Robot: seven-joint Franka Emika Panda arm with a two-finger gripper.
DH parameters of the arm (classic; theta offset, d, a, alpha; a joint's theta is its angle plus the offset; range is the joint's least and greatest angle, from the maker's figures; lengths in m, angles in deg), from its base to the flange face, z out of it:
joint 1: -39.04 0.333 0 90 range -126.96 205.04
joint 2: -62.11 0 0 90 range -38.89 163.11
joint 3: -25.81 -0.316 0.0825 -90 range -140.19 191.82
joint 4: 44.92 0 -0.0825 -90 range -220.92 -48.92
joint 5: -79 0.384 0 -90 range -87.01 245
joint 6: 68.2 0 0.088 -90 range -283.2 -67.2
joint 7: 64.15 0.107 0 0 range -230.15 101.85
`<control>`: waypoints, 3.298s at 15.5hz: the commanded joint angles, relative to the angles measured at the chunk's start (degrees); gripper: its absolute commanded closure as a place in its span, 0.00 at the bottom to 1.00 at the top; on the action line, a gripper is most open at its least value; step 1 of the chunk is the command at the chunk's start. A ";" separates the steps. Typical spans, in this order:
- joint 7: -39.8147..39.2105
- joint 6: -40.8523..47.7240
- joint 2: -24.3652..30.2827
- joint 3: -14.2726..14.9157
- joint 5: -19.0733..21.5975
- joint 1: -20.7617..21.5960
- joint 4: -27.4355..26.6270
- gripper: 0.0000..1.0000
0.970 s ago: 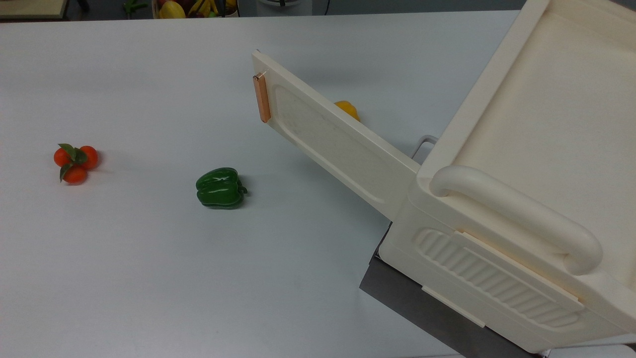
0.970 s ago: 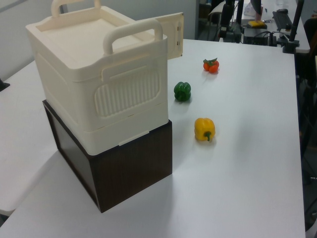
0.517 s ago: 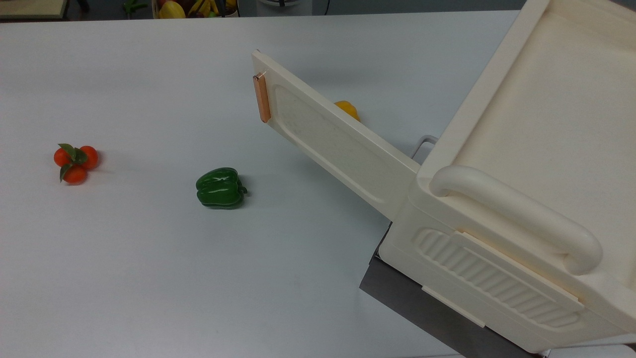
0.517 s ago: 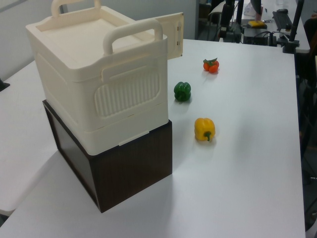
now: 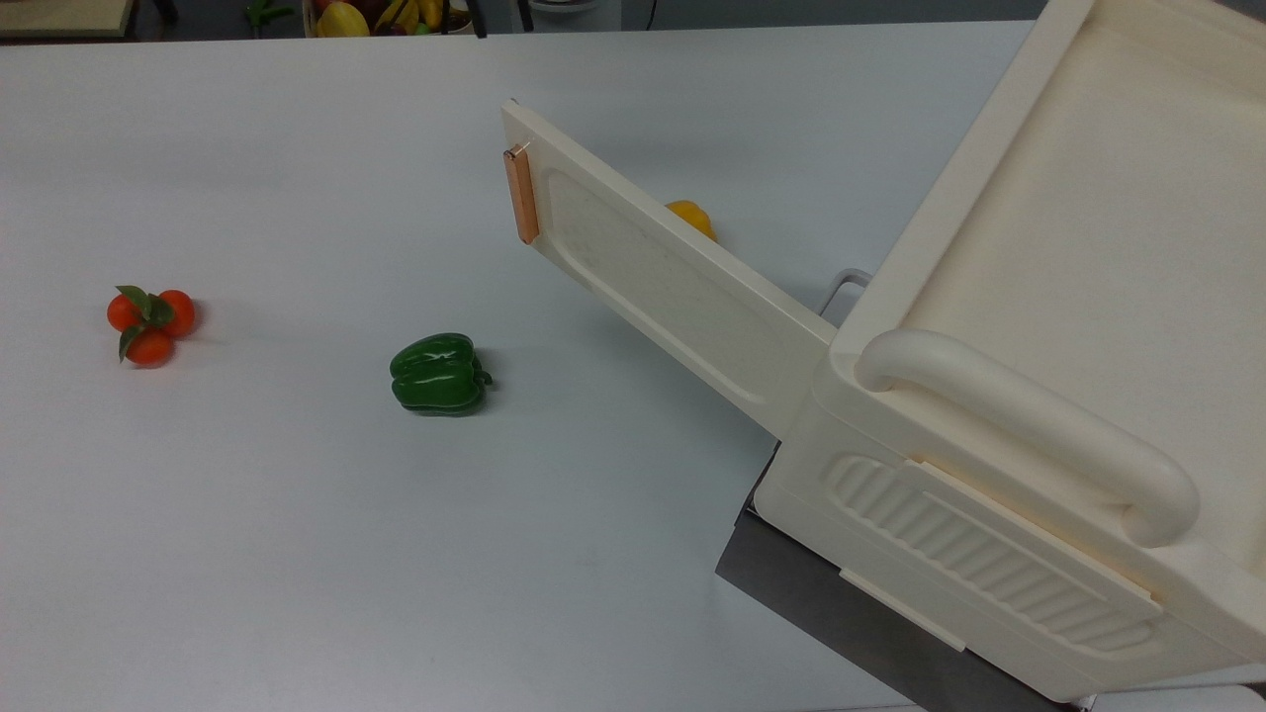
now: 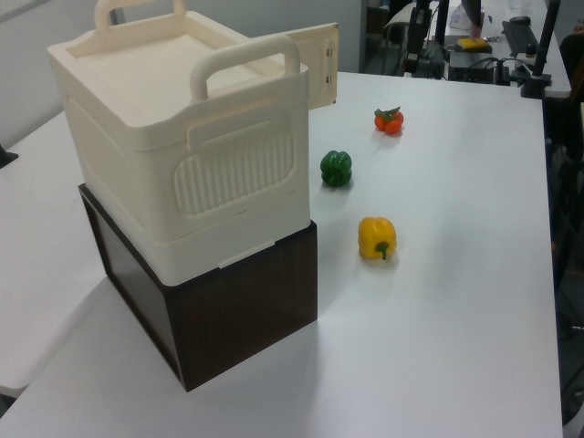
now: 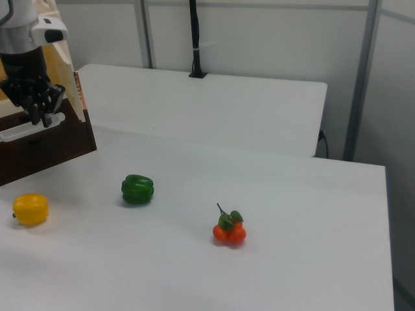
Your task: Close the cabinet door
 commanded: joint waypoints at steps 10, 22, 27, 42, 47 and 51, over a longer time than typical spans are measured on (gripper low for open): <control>-0.41 -16.93 -0.30 11.00 23.80 -0.82 -0.79 1.00; 7.77 -42.15 -9.96 9.08 30.86 1.37 -0.61 1.00; 7.77 -46.74 -14.01 3.89 30.07 1.46 -0.70 1.00; 7.77 -39.54 -12.96 -1.03 29.81 2.43 -2.46 1.00; 8.82 -36.63 -12.69 -3.58 29.81 2.43 -2.37 1.00; 10.05 -36.63 -12.69 -6.13 29.37 2.52 -2.37 1.00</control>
